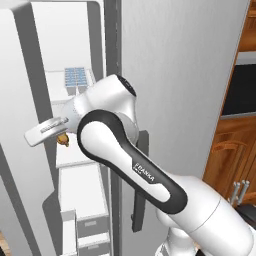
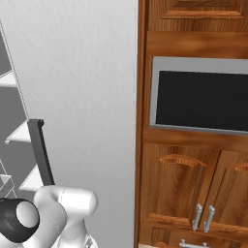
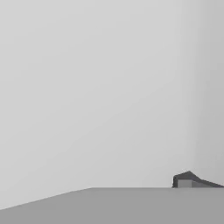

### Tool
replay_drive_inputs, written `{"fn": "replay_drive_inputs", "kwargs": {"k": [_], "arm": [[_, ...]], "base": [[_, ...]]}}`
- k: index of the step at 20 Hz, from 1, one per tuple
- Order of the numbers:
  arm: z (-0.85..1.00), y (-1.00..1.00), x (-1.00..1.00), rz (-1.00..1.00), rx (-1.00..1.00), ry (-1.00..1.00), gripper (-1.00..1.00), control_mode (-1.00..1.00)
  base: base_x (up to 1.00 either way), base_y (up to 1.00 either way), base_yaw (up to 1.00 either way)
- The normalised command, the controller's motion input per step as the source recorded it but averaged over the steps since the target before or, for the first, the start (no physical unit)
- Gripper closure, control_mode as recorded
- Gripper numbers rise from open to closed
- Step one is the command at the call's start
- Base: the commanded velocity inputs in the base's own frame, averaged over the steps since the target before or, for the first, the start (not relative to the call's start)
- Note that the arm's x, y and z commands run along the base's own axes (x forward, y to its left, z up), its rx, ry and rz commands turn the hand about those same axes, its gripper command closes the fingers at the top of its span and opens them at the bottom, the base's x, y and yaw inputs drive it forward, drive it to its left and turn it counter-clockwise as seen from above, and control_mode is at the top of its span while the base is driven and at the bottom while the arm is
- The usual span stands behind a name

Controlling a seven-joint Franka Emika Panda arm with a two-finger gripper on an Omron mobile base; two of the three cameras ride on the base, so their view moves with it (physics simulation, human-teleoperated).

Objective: Open the freezer door, pick up the ice cube tray from the freezer, and place it on the dining counter.

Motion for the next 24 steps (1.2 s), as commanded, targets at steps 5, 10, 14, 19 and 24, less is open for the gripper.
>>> {"fn": "replay_drive_inputs", "kwargs": {"k": [5,10,14,19,24], "arm": [[0.0,0.55,-0.12,0.01,-0.07,-0.13,-1.0,-1.0],[0.0,0.31,-0.04,0.0,-0.04,-0.05,-1.0,-1.0],[0.0,0.36,0.01,0.0,-0.03,0.0,-1.0,-1.0],[0.0,0.26,0.0,0.0,0.0,0.0,-1.0,-1.0],[0.0,0.1,0.0,0.0,0.0,0.0,-1.0,-1.0]], "base": [[0.0,0.0,0.0],[0.0,0.0,0.0],[0.0,0.0,0.0],[0.0,0.0,0.0],[0.0,0.0,0.0]]}}
